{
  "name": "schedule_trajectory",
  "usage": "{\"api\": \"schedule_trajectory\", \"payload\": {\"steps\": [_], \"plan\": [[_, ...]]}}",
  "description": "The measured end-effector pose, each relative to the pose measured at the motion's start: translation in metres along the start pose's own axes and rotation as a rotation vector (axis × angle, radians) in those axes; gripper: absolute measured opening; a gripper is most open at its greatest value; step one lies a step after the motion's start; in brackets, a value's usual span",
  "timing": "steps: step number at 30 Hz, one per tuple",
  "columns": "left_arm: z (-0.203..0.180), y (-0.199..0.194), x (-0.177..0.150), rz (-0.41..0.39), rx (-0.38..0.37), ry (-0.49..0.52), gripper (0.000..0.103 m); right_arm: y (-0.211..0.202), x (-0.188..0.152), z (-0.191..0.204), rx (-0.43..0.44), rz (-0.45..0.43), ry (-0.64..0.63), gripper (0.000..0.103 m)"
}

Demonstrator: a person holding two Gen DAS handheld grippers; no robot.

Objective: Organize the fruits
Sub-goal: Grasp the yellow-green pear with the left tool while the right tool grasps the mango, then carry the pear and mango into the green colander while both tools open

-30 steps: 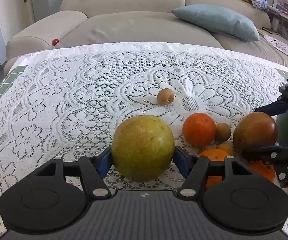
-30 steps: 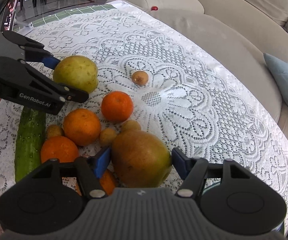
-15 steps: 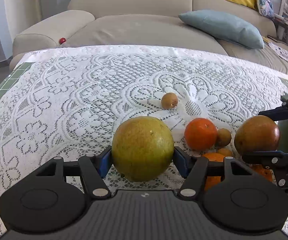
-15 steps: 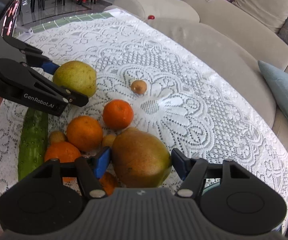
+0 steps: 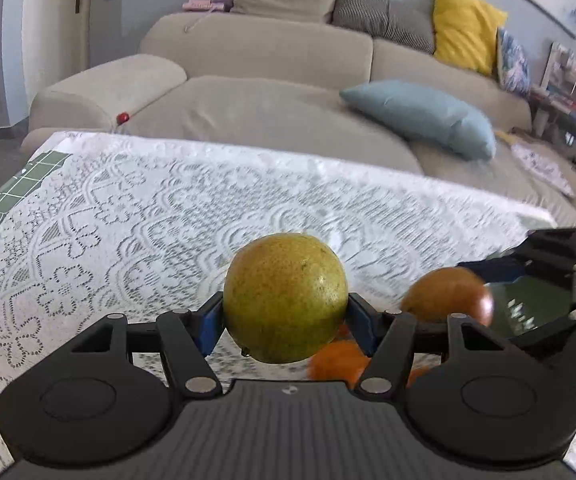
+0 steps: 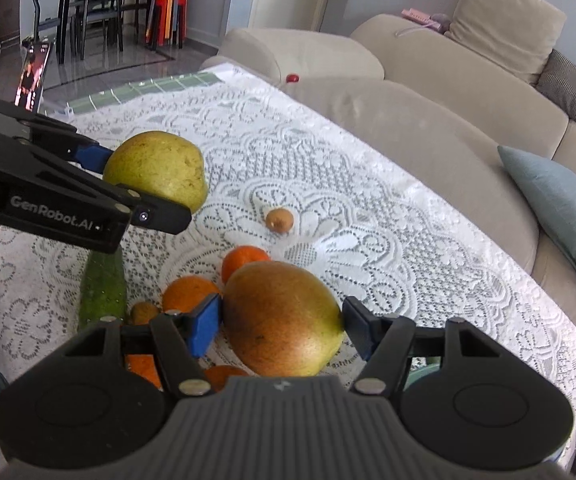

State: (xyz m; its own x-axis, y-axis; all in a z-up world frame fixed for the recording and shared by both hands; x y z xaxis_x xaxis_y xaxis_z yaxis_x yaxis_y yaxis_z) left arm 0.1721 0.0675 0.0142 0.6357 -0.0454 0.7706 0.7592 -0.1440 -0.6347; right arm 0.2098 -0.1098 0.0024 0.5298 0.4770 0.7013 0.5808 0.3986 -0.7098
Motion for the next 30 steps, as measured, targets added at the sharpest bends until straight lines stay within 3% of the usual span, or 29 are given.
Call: {"api": "schedule_trajectory", "payload": {"steps": [13,21,30], "plan": [[-0.062,-0.029,0.018,-0.089,-0.108,0.023,0.073,-0.063,-0.021,-0.024,-0.085,-0.088,0.048,0.063],[-0.115,-0.021,0.024,-0.062,-0.180,0.099,0.073,-0.077,-0.050,-0.060,-0.150,-0.043,0.099,0.063],[-0.160,0.003,0.037,0.050,-0.235,0.177,0.073,-0.067,-0.078,-0.085,-0.165,0.056,0.115,0.063]]}}
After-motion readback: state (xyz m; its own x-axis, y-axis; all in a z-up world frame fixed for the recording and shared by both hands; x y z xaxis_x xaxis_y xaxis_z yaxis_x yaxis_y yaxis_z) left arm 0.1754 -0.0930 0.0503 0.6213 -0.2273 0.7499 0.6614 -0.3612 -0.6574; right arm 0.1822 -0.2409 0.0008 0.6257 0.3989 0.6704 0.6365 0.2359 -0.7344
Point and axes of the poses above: each gripper's, at about its wrist camera, not at the fingertips, and y roughly the way its jaws point, z to its left, x to its top, the point moved 2 cm from there along y, roughly the way its jaws point, and after that the axes turned 6 degrees about y, right-handed, at the moved point
